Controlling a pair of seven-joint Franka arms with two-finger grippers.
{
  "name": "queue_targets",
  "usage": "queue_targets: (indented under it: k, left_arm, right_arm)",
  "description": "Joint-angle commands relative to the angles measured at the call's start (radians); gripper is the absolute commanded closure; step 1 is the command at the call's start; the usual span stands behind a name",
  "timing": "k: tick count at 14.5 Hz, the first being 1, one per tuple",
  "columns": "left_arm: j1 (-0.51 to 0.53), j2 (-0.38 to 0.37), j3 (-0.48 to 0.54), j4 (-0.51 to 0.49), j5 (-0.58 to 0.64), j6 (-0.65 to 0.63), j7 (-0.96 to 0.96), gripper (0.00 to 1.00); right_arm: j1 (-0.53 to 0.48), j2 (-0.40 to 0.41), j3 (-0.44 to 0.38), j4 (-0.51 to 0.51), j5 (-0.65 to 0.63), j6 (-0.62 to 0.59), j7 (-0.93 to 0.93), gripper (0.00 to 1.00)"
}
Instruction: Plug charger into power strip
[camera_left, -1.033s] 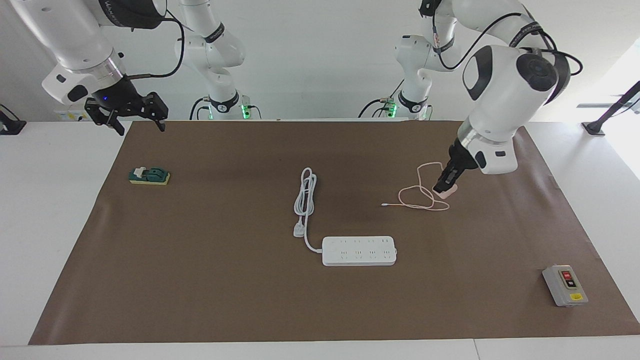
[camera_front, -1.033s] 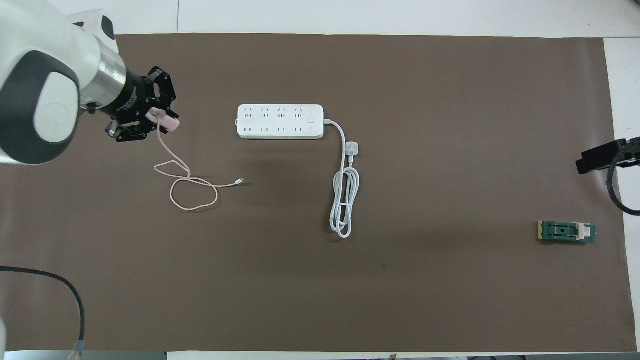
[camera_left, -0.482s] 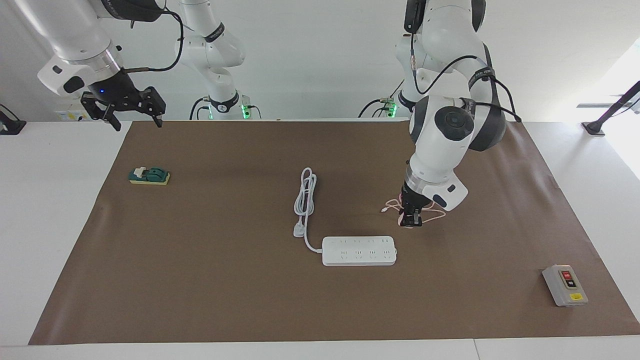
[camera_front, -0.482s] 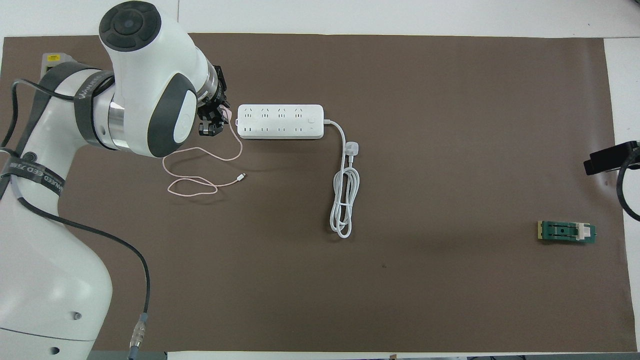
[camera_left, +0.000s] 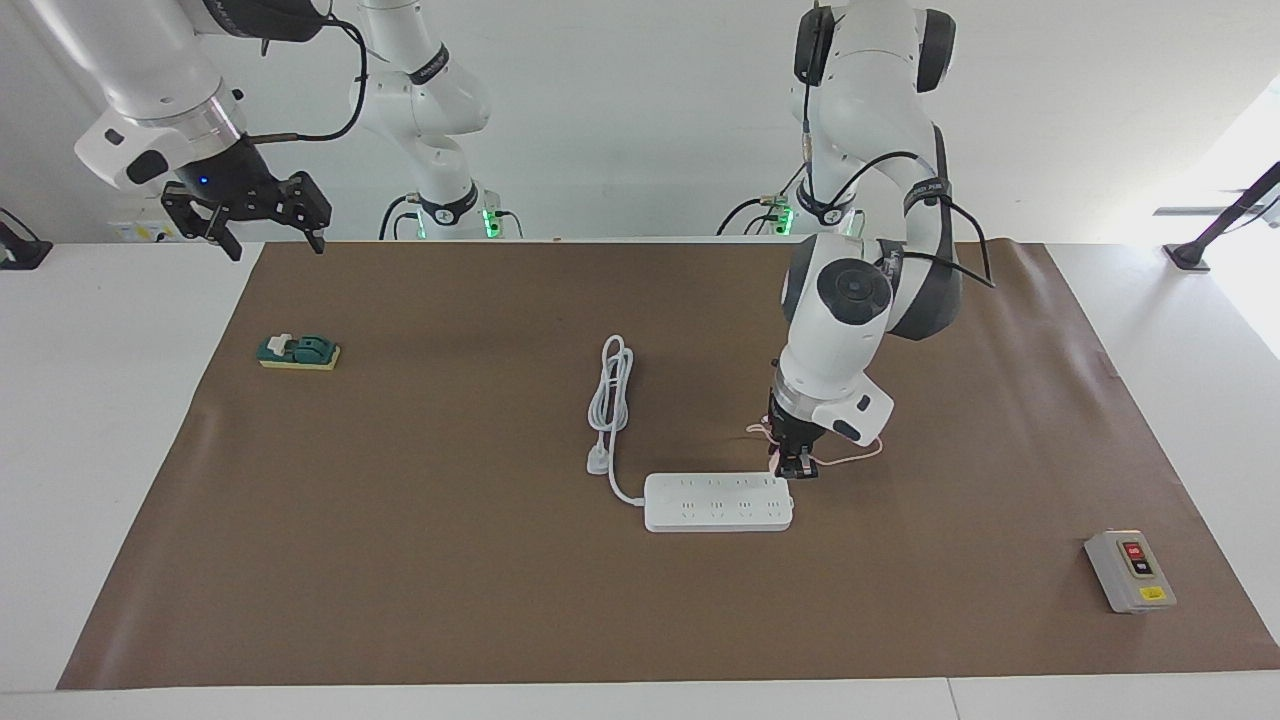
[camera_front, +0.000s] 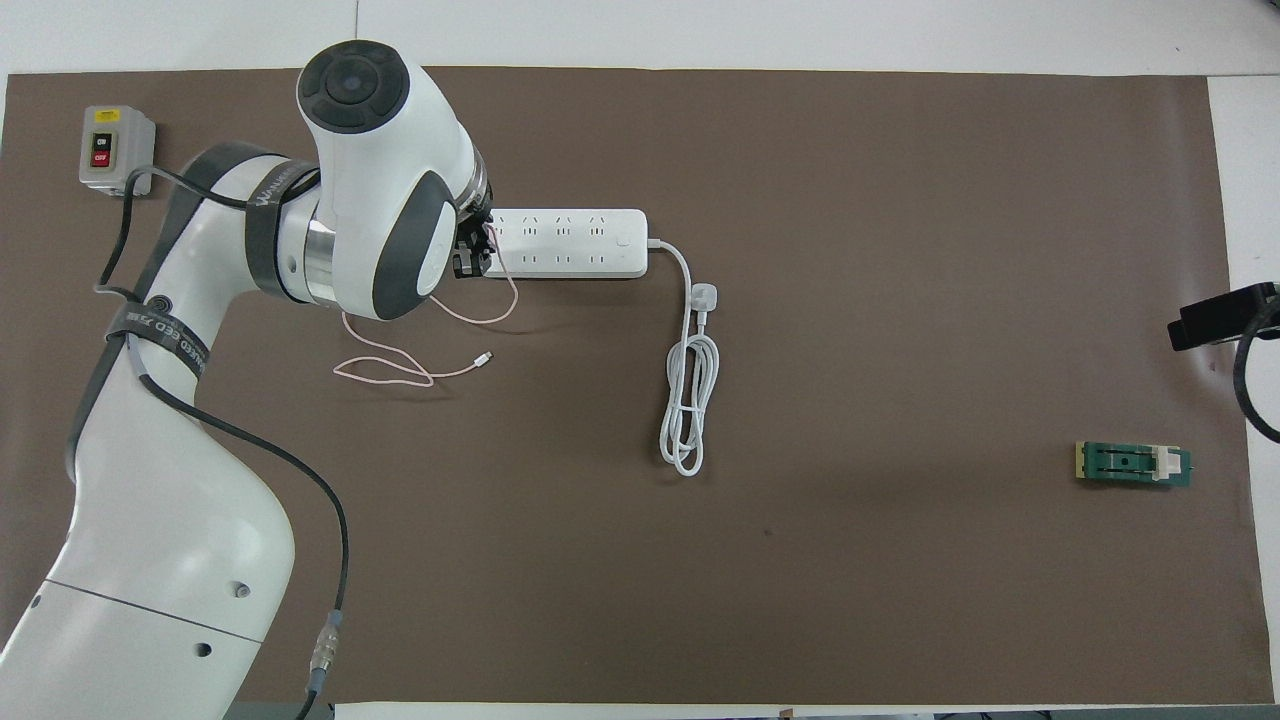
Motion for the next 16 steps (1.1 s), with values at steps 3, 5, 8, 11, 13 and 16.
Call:
queue_targets:
  k: [3,5,8,11,13,16]
  left_arm:
    - [-0.027,0.05,0.013,0.031,0.028,-0.005,-0.07,1.0]
    - [-0.027,0.053,0.015,0.031,0.028,-0.007,-0.083,1.0]
    - [-0.025,0.059,0.015,0.031,0.03,-0.009,-0.088,1.0]
    - [-0.024,0.073,0.018,0.032,0.033,-0.007,-0.088,1.0]
    - [-0.024,0.074,0.018,0.032,0.051,-0.007,-0.09,1.0]
    - [-0.024,0.085,0.018,0.034,0.053,-0.009,-0.093,1.0]
  right_arm:
    - [-0.001,-0.023,0.005,-0.027,-0.008,0.004,0.029,0.0]
    - [0.001,-0.023,0.006,-0.027,-0.002,0.004,0.032,0.0]
    - [-0.001,-0.023,0.006,-0.025,0.003,0.007,0.034,0.0]
    - [-0.001,-0.023,0.006,-0.025,0.003,0.007,0.034,0.0]
    - [-0.001,-0.023,0.006,-0.025,0.004,0.005,0.034,0.0]
    - [-0.002,-0.023,0.006,-0.025,0.004,0.004,0.032,0.0]
